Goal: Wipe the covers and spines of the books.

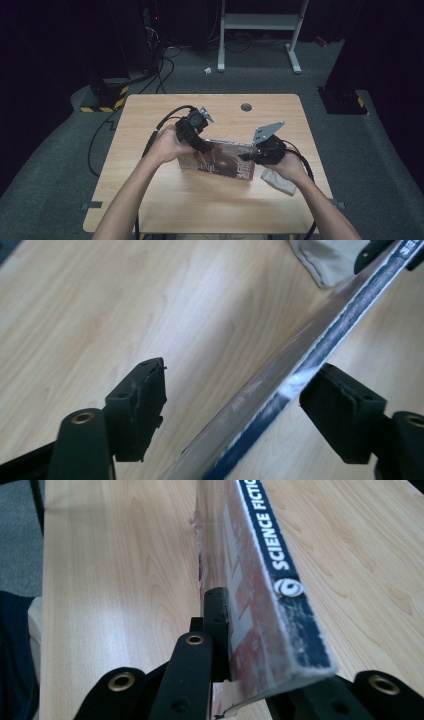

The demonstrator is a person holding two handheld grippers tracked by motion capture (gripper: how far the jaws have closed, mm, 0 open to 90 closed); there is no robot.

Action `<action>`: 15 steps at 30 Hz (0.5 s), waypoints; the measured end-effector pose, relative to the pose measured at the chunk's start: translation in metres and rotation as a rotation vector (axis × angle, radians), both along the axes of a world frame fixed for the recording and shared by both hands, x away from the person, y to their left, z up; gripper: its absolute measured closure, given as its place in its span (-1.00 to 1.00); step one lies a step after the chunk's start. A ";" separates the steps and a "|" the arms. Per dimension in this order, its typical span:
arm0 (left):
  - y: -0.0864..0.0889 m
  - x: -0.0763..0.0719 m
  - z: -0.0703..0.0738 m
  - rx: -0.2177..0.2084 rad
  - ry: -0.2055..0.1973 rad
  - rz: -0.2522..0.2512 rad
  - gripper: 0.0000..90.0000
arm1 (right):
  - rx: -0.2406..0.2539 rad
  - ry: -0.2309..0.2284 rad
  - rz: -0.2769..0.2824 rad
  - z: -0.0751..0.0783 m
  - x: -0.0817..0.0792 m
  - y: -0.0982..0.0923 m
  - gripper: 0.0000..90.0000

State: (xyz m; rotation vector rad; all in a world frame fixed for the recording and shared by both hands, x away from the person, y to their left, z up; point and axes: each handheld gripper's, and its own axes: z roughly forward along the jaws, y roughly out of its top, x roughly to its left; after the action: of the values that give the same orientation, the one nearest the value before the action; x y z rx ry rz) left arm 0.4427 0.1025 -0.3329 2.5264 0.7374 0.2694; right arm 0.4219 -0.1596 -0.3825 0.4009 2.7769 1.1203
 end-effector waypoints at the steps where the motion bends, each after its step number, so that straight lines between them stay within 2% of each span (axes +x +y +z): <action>1: 0.001 0.000 0.001 -0.004 -0.011 0.018 -0.39 | 0.003 0.001 -0.008 0.000 0.000 -0.001 0.87; 4: 0.004 0.000 0.003 -0.007 -0.042 0.068 -0.38 | 0.013 -0.009 -0.051 -0.001 0.001 -0.005 0.87; 7: 0.008 0.002 0.006 -0.035 -0.056 0.128 -0.38 | 0.027 -0.016 -0.095 -0.002 0.000 -0.007 0.87; 11: 0.013 0.005 0.011 -0.102 -0.056 0.206 -0.37 | 0.032 -0.006 -0.139 -0.005 0.001 -0.006 0.87; 13: 0.015 0.006 0.013 -0.124 -0.056 0.242 -0.37 | 0.033 -0.004 -0.155 -0.007 0.001 -0.006 0.87; 15: 0.016 0.006 0.015 -0.130 -0.056 0.267 -0.36 | 0.035 -0.002 -0.173 -0.008 0.001 -0.005 0.86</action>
State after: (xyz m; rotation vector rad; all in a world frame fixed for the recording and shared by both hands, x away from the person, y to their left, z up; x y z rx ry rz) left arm 0.4485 0.1190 -0.3182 2.2883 1.0365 0.3681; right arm 0.4227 -0.1644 -0.3906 0.6293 2.6631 1.1292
